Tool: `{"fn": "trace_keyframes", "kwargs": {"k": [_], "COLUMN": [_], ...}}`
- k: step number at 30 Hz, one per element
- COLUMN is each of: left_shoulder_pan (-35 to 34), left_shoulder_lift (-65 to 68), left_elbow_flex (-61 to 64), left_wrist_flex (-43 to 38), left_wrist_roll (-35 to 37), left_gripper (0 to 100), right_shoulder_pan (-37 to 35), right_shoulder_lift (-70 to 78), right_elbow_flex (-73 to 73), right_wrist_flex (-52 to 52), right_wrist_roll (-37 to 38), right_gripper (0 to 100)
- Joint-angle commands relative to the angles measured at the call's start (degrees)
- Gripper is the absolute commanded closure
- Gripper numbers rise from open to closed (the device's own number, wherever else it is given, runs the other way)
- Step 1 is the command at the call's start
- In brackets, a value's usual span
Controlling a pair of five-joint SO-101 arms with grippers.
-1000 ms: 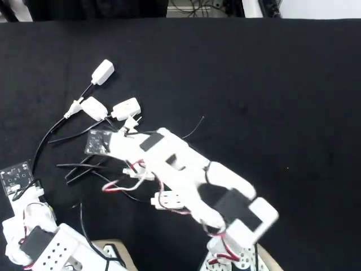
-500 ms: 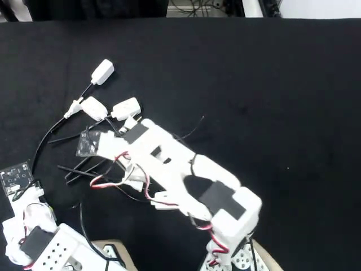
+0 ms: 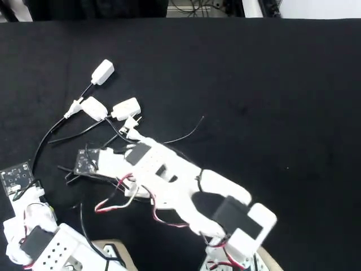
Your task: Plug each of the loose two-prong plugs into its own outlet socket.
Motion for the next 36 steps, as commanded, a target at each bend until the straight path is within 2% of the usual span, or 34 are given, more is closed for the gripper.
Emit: {"fn": "trace_keyframes", "kwargs": {"k": [1,7,10,13,19,27,31,36], "left_shoulder_pan": [0.8,0.8,0.8,0.8,0.8,0.8,0.8,0.8], "left_shoulder_lift": [-0.3,-0.3,-0.3,-0.3,-0.3,-0.3,-0.3,-0.3], "left_elbow_flex": [-0.3,-0.3,-0.3,-0.3,-0.3,-0.3,-0.2,-0.2], "left_wrist_flex": [0.0,0.0,0.0,0.0,0.0,0.0,0.0,0.0], "left_wrist_roll": [-0.5,-0.5,-0.5,-0.5,-0.5,-0.5,-0.5,-0.5], "left_gripper": [93,93,93,93,93,93,93,93], "right_shoulder_pan": [0.4,3.7,4.7,5.2,5.3,4.9,5.0,3.1], "right_shoulder_lift": [4.4,13.0,15.8,18.3,21.6,21.7,21.9,21.9], "right_elbow_flex": [-6.4,-16.5,-19.6,-21.4,-24.0,-23.8,-23.6,-23.5], "right_wrist_flex": [2.0,9.8,11.7,15.9,19.0,19.2,20.2,21.9], "right_wrist_roll": [-0.8,-0.6,-0.2,4.5,5.5,6.0,10.3,10.3], "right_gripper": [82.2,82.6,87.1,91.4,80.6,83.5,83.5,83.5]}}
